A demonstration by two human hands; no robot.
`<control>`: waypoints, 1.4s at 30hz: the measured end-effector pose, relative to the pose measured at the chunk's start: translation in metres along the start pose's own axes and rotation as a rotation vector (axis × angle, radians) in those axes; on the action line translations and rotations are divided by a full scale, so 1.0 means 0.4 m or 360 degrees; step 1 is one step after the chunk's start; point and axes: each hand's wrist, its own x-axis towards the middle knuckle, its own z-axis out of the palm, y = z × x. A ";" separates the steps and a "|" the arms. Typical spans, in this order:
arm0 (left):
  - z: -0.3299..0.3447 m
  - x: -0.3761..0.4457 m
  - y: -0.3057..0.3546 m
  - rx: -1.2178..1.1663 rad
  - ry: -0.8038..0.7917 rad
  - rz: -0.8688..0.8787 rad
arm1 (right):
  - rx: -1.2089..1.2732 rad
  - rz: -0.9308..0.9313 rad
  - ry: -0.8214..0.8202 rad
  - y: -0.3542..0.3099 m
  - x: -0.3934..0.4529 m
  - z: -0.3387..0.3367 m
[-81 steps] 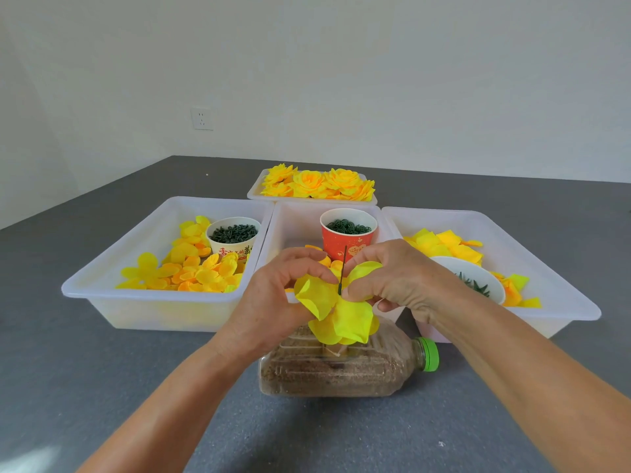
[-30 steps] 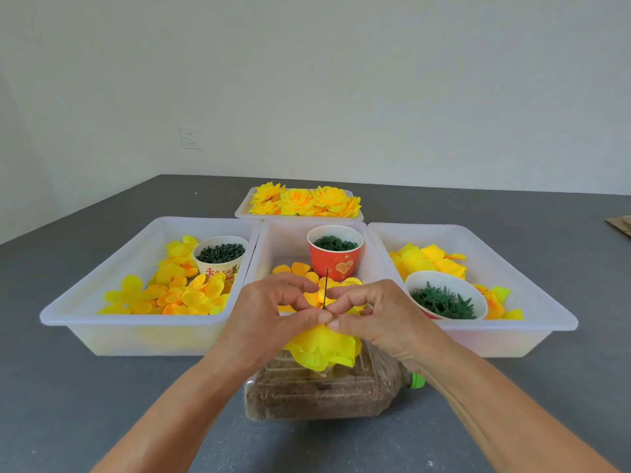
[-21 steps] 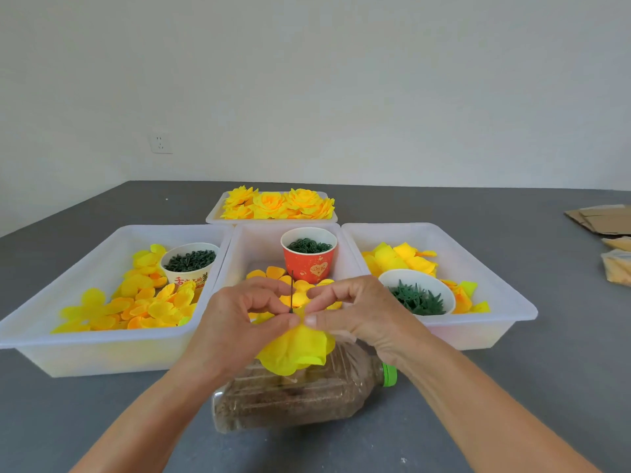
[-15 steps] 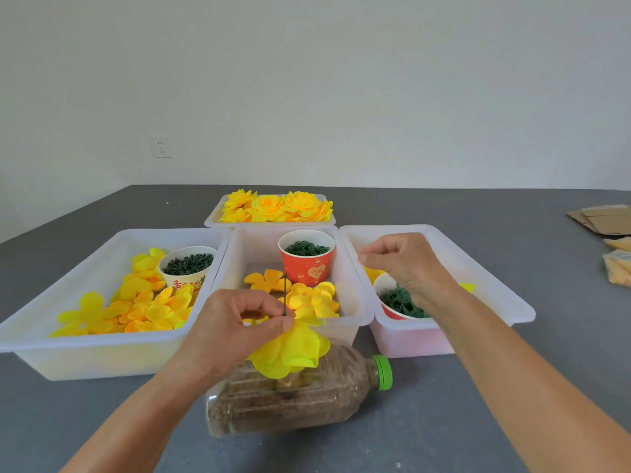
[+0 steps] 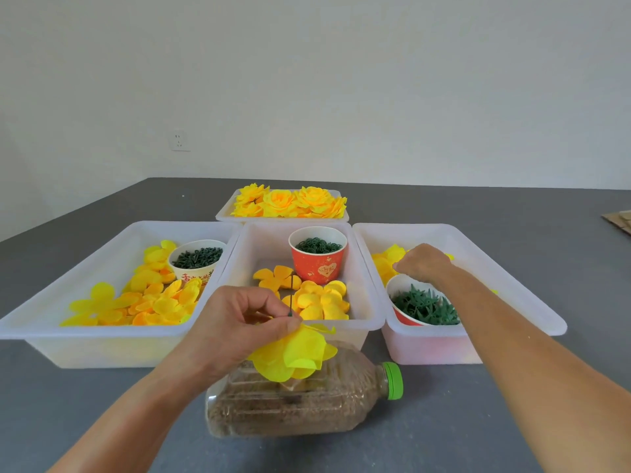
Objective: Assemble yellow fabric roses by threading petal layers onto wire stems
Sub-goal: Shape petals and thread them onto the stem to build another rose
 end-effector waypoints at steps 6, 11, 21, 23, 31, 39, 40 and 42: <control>-0.006 -0.007 -0.008 0.0020 0.0014 -0.0013 | -0.0056 0.0002 0.0167 -0.014 0.023 0.036; -0.011 -0.006 -0.015 0.0056 -0.0021 0.0021 | 0.0245 -0.0171 0.0581 -0.020 0.005 0.035; -0.008 0.002 -0.023 0.0042 -0.0014 0.0034 | 0.1364 -0.0238 0.0687 -0.010 -0.041 -0.014; -0.008 0.003 -0.023 0.0043 -0.0013 0.0036 | 0.1455 -0.0311 0.0662 -0.023 -0.062 -0.021; -0.010 0.008 -0.026 0.0049 -0.0046 0.0048 | 0.1899 -0.0681 0.0489 -0.103 -0.203 -0.061; -0.016 0.007 -0.029 0.0105 -0.0069 0.0109 | 0.2141 -0.0528 -0.0107 -0.157 -0.310 -0.058; -0.015 0.008 -0.030 0.0106 -0.0070 0.0114 | 0.2137 -0.0517 -0.0144 -0.161 -0.322 -0.054; -0.016 0.008 -0.031 0.0116 -0.0068 0.0121 | 0.2130 -0.0521 -0.0191 -0.169 -0.345 -0.046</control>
